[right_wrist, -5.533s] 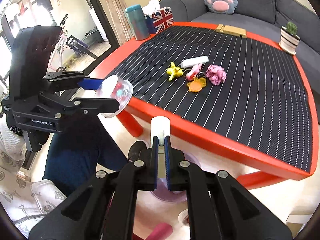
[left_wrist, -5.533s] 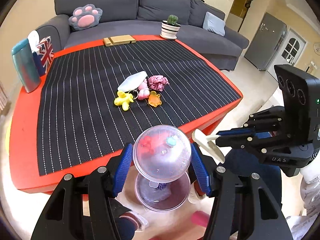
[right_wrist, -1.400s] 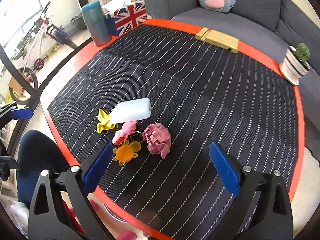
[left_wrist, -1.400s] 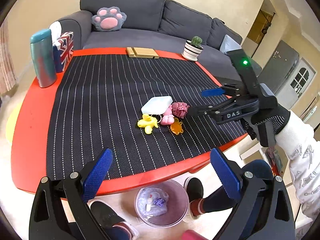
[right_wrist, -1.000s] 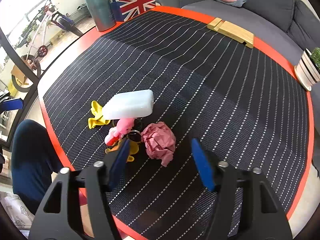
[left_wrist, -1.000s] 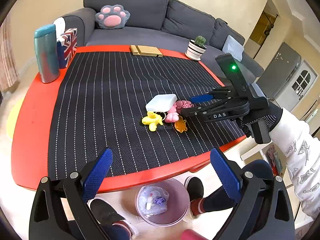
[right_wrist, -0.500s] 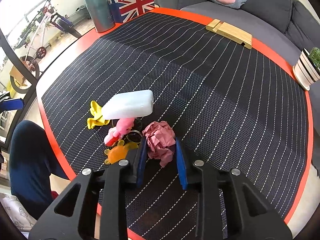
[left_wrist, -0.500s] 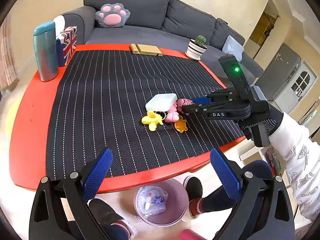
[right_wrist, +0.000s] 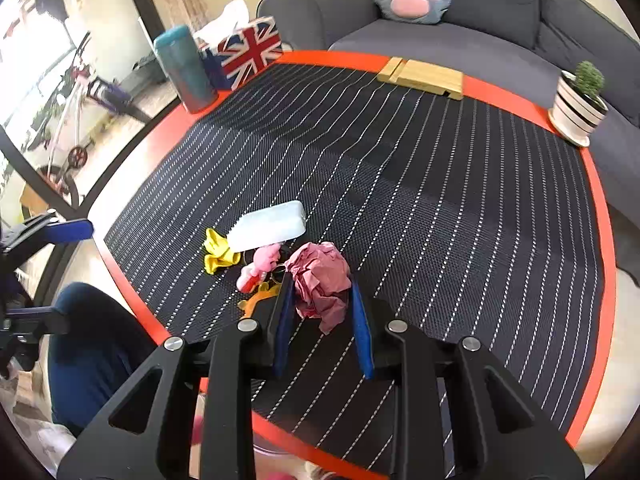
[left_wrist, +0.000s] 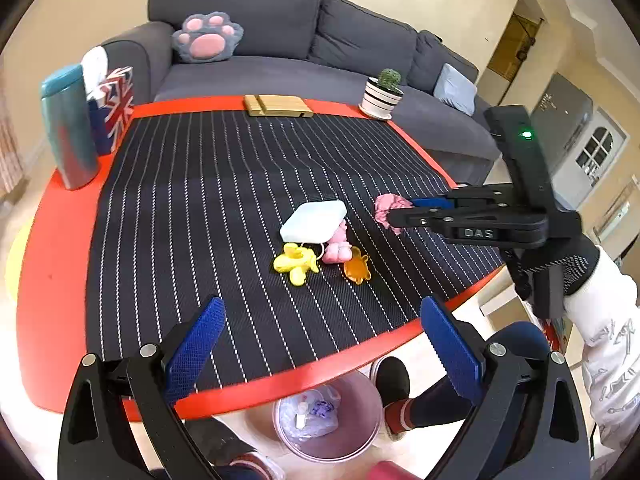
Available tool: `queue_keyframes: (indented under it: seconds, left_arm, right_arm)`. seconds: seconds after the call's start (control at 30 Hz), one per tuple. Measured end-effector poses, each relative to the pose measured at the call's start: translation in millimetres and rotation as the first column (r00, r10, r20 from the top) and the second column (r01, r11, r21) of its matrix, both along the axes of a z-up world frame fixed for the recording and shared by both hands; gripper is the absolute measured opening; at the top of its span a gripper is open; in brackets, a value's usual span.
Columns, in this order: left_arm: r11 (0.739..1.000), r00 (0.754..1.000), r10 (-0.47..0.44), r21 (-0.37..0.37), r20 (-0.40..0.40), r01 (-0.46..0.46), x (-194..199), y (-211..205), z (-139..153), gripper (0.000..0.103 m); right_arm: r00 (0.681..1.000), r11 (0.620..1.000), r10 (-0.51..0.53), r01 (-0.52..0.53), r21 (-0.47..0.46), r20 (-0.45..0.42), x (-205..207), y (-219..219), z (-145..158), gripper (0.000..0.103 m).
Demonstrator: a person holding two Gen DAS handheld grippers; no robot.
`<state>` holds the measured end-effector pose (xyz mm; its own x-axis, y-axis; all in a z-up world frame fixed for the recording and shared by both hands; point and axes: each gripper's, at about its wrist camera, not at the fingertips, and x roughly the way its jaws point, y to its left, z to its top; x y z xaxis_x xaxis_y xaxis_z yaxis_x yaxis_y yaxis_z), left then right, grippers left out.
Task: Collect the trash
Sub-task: 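Close the right gripper on the pink crumpled paper, then carry the pink paper toward the bin with the right gripper while the left gripper grasps the yellow toy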
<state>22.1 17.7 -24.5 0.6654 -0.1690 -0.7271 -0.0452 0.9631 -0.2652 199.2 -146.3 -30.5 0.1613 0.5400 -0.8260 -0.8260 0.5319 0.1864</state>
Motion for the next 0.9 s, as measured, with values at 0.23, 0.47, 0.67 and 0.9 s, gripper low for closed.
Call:
queue_keyframes:
  seconds: [0.23,0.47,0.67,0.9]
  left_arm:
    - [0.995,0.996,-0.079,0.054,-0.03,0.08,26,1,-4,0.094]
    - [0.98,0.981,-0.174,0.081,-0.084,0.181,54,3,-17,0.094]
    - [0.957,0.961,-0.248,0.124,-0.121,0.263,73,1,-32,0.094]
    - [0.944,0.947,-0.273,0.144,-0.169,0.297,87,0,-52,0.089]
  right_arm:
    - [1.0,0.998,-0.018,0.018,0.055,-0.007,-16,-16,10,0.027]
    - [0.999,0.997,-0.032,0.033,0.066,-0.011,-20,-29,12,0.027]
    - [0.999,0.996,-0.046,0.046,0.07,-0.013,-18,-37,13,0.027]
    - [0.998,0.996,-0.056,0.057,0.067,-0.021,-16,-41,10,0.027]
